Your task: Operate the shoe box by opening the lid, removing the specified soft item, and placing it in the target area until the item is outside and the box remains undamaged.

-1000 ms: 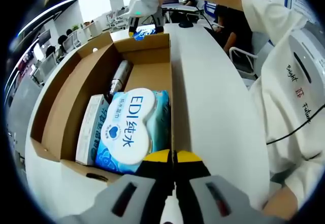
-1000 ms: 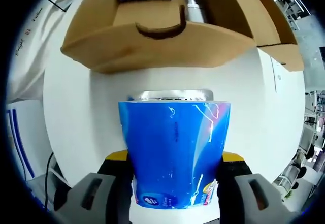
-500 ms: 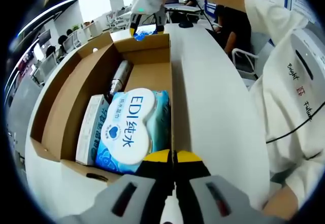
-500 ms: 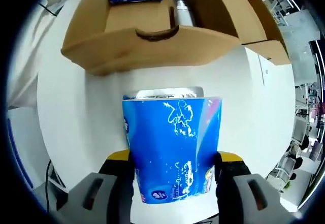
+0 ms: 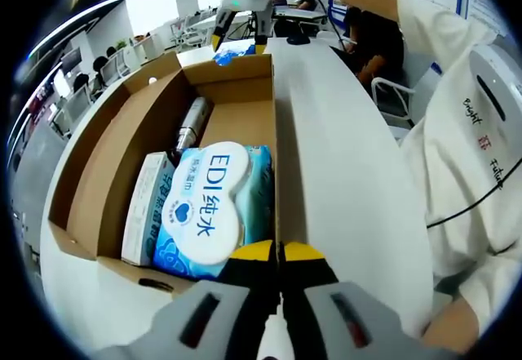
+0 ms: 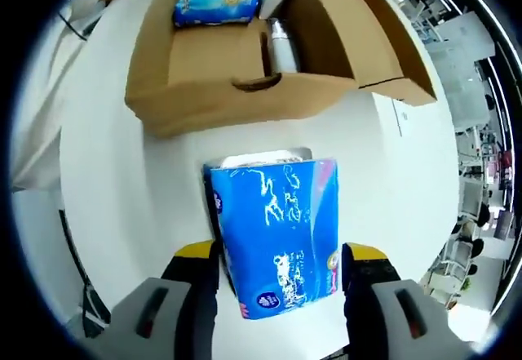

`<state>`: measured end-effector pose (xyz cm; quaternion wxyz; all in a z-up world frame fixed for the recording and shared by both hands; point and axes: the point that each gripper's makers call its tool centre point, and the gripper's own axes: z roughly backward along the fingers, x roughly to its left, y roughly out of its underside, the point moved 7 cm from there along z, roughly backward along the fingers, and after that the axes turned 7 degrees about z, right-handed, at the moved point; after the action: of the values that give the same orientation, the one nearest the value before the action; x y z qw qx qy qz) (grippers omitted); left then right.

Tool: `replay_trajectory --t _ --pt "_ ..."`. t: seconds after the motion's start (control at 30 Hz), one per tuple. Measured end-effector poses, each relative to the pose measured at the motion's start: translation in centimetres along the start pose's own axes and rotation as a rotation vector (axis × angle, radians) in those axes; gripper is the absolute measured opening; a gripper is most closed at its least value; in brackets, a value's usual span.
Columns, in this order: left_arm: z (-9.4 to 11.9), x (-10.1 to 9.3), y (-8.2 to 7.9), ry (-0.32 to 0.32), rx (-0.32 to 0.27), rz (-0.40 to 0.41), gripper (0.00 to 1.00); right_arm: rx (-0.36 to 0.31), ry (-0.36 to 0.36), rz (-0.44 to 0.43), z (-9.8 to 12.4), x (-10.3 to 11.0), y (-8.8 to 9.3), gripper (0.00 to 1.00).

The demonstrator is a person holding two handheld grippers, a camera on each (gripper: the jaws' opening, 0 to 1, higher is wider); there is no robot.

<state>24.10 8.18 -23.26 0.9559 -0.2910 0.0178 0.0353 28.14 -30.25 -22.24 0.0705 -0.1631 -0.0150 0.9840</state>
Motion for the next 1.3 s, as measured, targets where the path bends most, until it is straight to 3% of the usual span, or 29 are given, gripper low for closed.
replay_trajectory --t 0.07,0.17,0.2,0.33,0.4,0.6,0.73,0.8,0.87,0.97,1.03,1.2,1.3 --pt "0.0 0.0 0.0 -0.001 0.001 0.002 0.01 -0.072 0.015 -0.106 0.4 -0.5 0.5 0.60" --pt "0.0 0.0 0.0 -0.001 0.002 0.004 0.01 -0.216 -0.027 -0.332 0.6 -0.8 1.2 0.60" --pt "0.0 0.0 0.0 -0.001 0.001 0.004 0.01 -0.272 -0.039 -0.363 0.8 -0.7 1.3 0.58" --pt "0.0 0.0 0.0 -0.002 0.001 0.004 0.01 -0.317 -0.024 -0.389 1.0 -0.9 1.5 0.55" --pt "0.0 -0.1 -0.1 0.000 0.001 0.005 0.01 -0.438 0.067 -0.554 1.7 -1.3 2.2 0.57" --pt "-0.1 -0.1 -0.2 0.008 0.005 0.016 0.01 -0.638 0.193 -0.684 2.0 -1.0 1.6 0.58" --pt "-0.2 -0.1 -0.2 0.007 0.005 0.021 0.01 -0.749 0.299 -0.772 2.7 -1.2 1.2 0.51" --pt "-0.2 -0.1 -0.1 0.008 0.000 0.021 0.01 -0.875 0.307 -0.852 3.4 -1.2 0.6 0.48" --pt "-0.1 -0.1 -0.1 0.010 -0.004 0.021 0.01 -0.931 0.369 -0.899 4.1 -1.4 0.6 0.48" --pt "-0.2 -0.1 -0.1 0.011 -0.005 0.022 0.01 -0.948 0.397 -0.907 4.4 -0.8 -0.3 0.49" --pt "-0.2 -0.1 -0.1 0.012 -0.006 0.022 0.01 -0.944 0.409 -0.850 4.5 -0.1 -1.2 0.51" --pt "-0.1 -0.1 -0.1 0.011 -0.009 0.021 0.01 -0.900 0.514 -0.862 4.6 0.1 -1.7 0.50" --pt "-0.1 -0.1 -0.1 0.011 -0.011 0.020 0.01 -0.901 0.540 -0.904 4.6 0.2 -1.8 0.50"
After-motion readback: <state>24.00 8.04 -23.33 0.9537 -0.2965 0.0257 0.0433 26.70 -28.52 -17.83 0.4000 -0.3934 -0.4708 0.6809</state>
